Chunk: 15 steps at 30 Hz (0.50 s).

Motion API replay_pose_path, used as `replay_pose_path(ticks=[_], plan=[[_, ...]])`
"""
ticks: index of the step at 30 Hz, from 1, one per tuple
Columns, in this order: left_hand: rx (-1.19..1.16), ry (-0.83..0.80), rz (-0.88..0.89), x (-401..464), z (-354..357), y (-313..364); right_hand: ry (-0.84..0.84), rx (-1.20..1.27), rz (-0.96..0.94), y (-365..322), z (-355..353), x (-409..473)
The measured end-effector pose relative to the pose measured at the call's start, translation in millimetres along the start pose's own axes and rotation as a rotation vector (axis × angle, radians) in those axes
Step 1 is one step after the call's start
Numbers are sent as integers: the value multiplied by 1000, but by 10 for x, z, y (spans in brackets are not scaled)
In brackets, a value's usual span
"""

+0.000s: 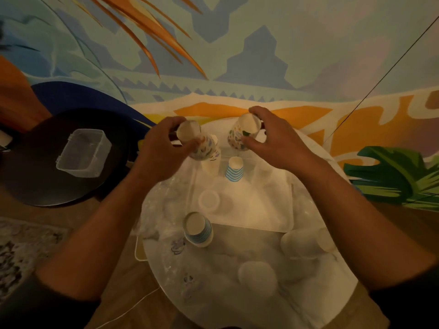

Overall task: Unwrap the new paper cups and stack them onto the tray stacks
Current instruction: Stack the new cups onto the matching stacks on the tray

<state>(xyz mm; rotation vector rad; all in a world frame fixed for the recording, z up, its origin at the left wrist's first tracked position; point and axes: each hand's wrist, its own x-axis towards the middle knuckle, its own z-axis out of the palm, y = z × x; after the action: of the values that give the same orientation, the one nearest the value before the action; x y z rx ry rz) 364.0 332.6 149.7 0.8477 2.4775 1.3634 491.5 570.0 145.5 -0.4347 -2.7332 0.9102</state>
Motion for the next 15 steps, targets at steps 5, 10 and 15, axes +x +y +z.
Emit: replay_pose_path(ticks=[5, 10, 15], plan=[[42, 93, 29, 330, -154, -137, -69, -16, -69, -75, 323, 477], [56, 84, 21, 577, -181, -345, -192, -57, -69, -27, 675, 788], [50, 62, 13, 706, -120, -491, -327, -192, -32, 70, 1000, 895]])
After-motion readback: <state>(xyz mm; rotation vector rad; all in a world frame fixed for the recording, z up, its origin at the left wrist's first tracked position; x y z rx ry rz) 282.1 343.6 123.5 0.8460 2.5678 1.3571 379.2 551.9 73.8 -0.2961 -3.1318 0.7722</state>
